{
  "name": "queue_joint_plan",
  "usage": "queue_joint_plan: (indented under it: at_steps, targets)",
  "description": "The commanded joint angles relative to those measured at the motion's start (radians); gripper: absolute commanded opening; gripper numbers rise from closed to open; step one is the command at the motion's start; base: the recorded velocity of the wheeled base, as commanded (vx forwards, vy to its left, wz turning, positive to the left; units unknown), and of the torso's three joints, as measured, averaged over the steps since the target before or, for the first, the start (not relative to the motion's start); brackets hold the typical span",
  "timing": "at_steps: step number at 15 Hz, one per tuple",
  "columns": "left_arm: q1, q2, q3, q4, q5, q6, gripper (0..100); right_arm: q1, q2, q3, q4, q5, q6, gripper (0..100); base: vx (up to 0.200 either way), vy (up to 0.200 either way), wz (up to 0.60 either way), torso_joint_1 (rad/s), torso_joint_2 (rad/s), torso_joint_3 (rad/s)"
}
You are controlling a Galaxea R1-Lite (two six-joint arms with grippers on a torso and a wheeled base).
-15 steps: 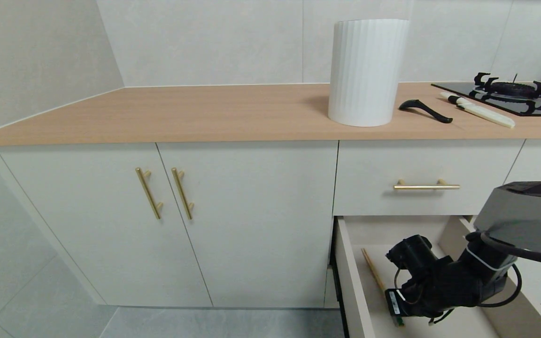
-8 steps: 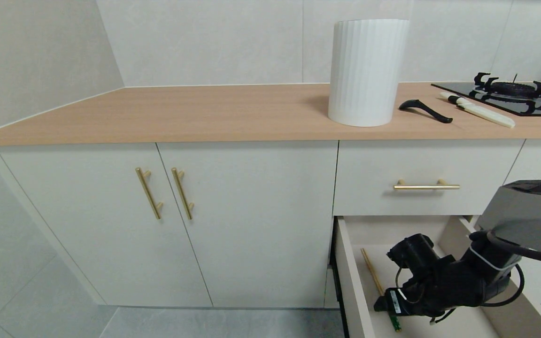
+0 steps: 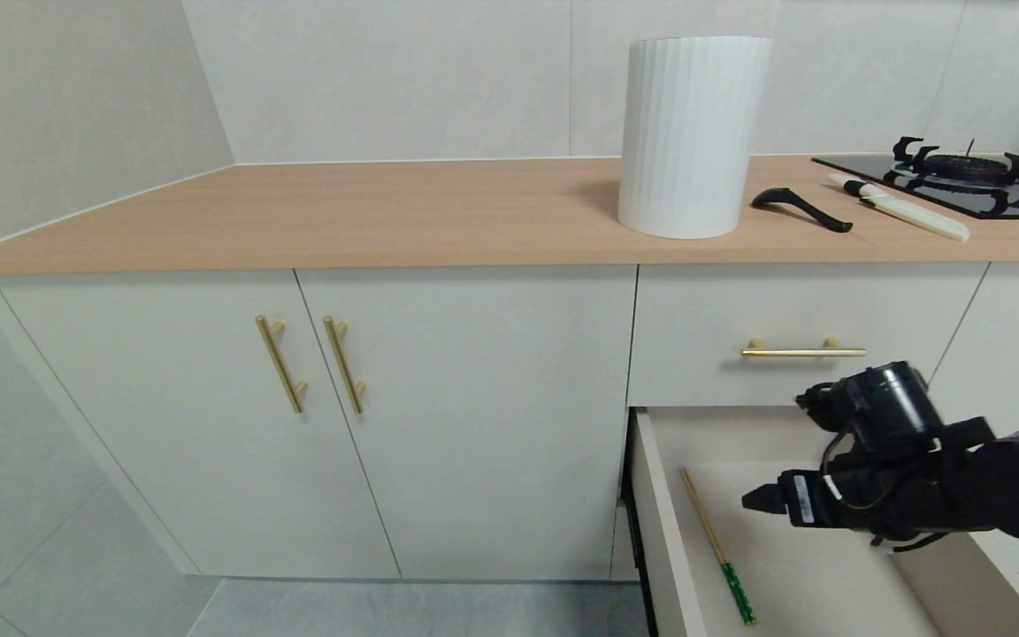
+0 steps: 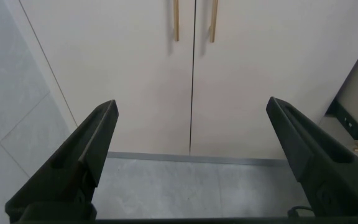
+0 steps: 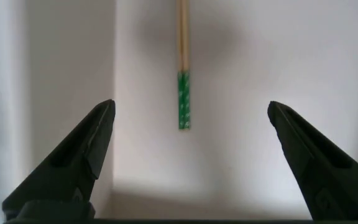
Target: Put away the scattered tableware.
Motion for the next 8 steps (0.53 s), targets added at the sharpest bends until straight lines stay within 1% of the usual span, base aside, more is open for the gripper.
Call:
queue_joint_plan:
  at_steps: [1,4,6,8]
  targets:
    - [0.0,0.0,0.0,0.0,0.0,0.001,100,-0.074,-0.247,0.003,0.021,-0.001,-0.079,100,0.0,0.0,0.0,0.0,0.0,0.0]
    - [0.0,0.0,0.0,0.0,0.0,-0.001,100,-0.118,-0.31,-0.003,0.019,-0.001,-0.102,100,0.0,0.0,0.0,0.0,0.0,0.0]
    - [0.0,0.0,0.0,0.0,0.0,-0.001,100,-0.126,-0.32,0.003,0.018,-0.001,-0.137,100,0.0,0.0,0.0,0.0,0.0,0.0]
    - [0.0,0.0,0.0,0.0,0.0,-0.001,100,-0.126,-0.324,0.005,0.016,-0.001,-0.14,100,0.0,0.0,0.0,0.018,-0.07,-0.043]
